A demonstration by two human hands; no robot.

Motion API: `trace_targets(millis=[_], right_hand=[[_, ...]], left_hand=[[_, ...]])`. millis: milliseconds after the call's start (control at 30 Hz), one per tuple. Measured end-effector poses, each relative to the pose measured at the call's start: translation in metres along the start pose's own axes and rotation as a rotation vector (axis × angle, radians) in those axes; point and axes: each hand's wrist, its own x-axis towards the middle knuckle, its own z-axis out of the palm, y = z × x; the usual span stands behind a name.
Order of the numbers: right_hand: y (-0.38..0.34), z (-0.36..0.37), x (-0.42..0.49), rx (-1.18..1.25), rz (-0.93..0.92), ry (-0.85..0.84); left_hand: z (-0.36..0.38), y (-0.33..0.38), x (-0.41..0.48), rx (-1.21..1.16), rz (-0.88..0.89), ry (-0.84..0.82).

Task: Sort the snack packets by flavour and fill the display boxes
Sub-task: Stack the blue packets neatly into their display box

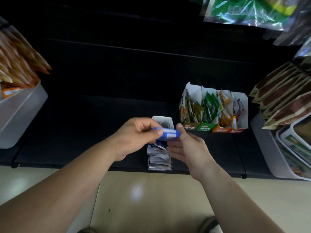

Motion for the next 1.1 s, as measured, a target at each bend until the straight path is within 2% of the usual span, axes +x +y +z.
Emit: trace_targets(millis=[100,133,200,267,300,400,500,633,700,767,867,967,1100], right_hand=[[-0.004,-0.002,-0.004,0.176,0.085,-0.044],[-0.004,-0.003,-0.005,0.189,0.091,-0.039],[-0.005,-0.003,-0.009,0.188,0.078,-0.013],[-0.009,-0.004,-0.013,0.186,0.013,-0.031],[-0.010,-0.004,-0.015,0.182,-0.032,-0.061],[-0.017,-0.002,-0.019,0.159,-0.144,-0.149],[-0.024,0.002,-0.019,0.091,-0.281,-0.126],[-0.030,0.003,-0.013,-0.129,-0.499,-0.028],[-0.029,0.003,-0.007,-0.215,-0.536,-0.015],[-0.021,0.002,-0.002,-0.262,-0.529,-0.027],[-0.005,-0.001,0.006,-0.365,-0.530,-0.011],[0.015,-0.006,0.013,-0.501,-0.519,0.006],[0.046,-0.012,0.025,-0.842,-0.566,0.025]], left_hand=[[-0.001,0.009,-0.012,-0.081,-0.038,-0.123],[-0.001,0.011,-0.015,-0.154,-0.052,-0.118],[-0.003,0.012,-0.018,-0.288,-0.084,0.002],[-0.004,0.006,-0.017,-0.207,-0.096,0.183],[-0.004,0.003,-0.017,-0.146,-0.103,0.209],[0.001,0.002,-0.017,-0.075,-0.087,0.063],[0.006,0.008,-0.012,0.039,0.001,0.117],[0.002,0.002,0.004,0.095,0.098,0.290],[-0.002,-0.008,0.010,0.190,0.069,0.344],[-0.003,-0.016,0.011,0.248,-0.026,0.336],[-0.002,-0.027,0.010,0.251,-0.153,0.230],[-0.001,-0.034,0.009,0.259,-0.177,0.183],[-0.003,-0.041,0.014,0.260,-0.176,0.235]])
